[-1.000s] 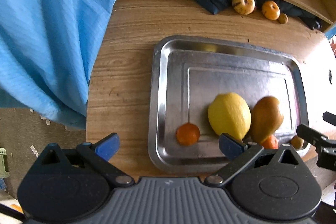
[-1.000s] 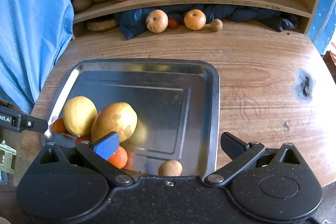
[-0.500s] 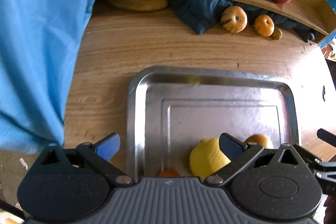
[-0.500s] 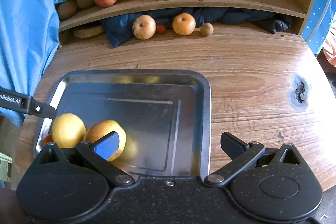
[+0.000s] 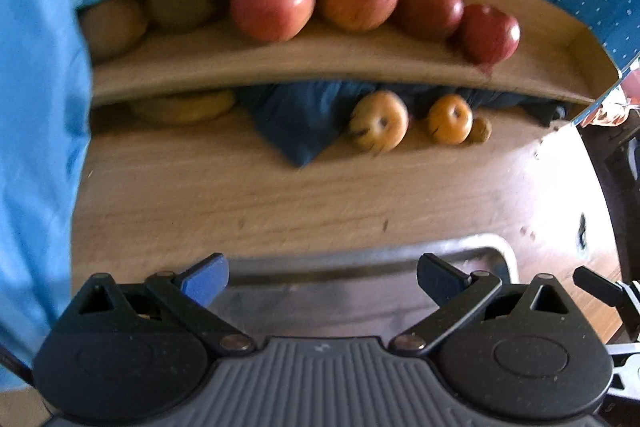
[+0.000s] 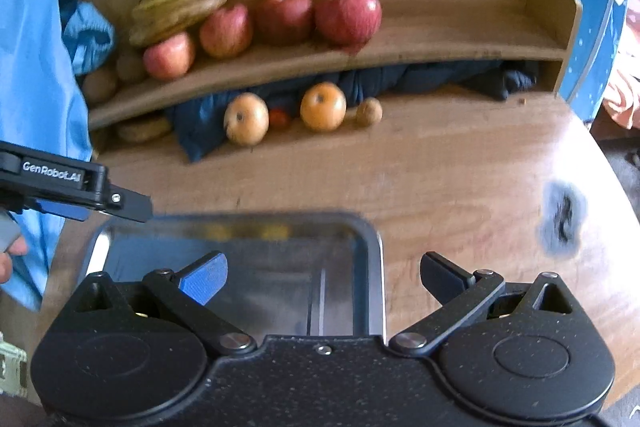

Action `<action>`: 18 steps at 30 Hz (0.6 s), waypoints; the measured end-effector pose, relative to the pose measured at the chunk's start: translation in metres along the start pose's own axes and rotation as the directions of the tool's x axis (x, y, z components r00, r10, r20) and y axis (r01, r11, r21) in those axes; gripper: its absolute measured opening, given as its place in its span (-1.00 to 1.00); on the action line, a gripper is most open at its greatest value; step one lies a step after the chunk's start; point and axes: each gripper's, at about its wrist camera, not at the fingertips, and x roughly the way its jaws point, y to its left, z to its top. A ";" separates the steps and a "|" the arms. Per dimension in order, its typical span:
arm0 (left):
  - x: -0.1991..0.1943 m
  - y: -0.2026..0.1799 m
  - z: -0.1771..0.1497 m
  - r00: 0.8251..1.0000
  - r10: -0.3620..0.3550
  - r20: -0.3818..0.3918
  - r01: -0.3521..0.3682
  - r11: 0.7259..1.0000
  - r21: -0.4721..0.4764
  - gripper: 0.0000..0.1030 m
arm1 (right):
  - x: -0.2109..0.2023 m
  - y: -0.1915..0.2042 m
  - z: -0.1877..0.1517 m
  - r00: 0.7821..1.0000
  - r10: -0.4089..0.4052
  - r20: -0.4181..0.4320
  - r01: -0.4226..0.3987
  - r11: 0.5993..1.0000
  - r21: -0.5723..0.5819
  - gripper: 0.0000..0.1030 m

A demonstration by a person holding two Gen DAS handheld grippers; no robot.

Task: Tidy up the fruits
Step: 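Reach both tools back toward the round apples under the shelf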

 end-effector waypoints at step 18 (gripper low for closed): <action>0.060 -0.018 0.055 0.989 -0.140 -0.042 0.139 0.990 -0.029 0.99 | 0.052 0.007 0.041 1.000 -0.014 0.012 0.015 0.989 -0.148 0.99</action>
